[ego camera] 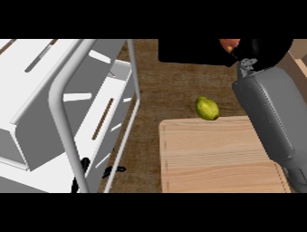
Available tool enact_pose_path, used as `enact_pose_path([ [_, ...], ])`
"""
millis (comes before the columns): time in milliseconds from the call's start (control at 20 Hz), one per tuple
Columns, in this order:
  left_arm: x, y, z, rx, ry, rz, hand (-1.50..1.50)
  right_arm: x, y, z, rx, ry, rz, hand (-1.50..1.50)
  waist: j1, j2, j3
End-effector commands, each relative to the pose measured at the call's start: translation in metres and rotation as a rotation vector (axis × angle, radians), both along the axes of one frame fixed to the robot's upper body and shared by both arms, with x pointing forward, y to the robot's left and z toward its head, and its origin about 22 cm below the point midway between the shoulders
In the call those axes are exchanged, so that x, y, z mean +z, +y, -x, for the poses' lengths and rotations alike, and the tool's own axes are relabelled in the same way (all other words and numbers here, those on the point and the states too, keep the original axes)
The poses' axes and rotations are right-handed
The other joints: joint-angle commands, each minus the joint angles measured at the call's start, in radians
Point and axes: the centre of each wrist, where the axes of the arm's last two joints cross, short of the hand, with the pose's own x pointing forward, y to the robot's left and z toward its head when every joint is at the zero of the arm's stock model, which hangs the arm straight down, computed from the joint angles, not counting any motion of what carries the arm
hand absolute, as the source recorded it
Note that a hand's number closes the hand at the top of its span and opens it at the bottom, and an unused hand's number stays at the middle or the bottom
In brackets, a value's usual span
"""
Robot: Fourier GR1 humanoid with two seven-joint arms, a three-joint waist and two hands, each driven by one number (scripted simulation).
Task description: Pick the squash from the cutting board and place it in the cardboard box
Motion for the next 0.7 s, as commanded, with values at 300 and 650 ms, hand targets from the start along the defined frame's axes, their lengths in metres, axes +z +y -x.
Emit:
enact_pose_path([
  [300,0.025,0.066,-0.049,0.362,-0.113,-0.187,0.00,0.053,-0.026,-0.018,-0.238,-0.052,0.065,1.50,-0.033,0.000,0.019],
  [650,0.024,0.066,-0.048,0.406,-0.107,-0.192,0.00,0.055,-0.076,-0.020,-0.243,-0.082,0.046,1.50,-0.056,0.006,0.023],
])
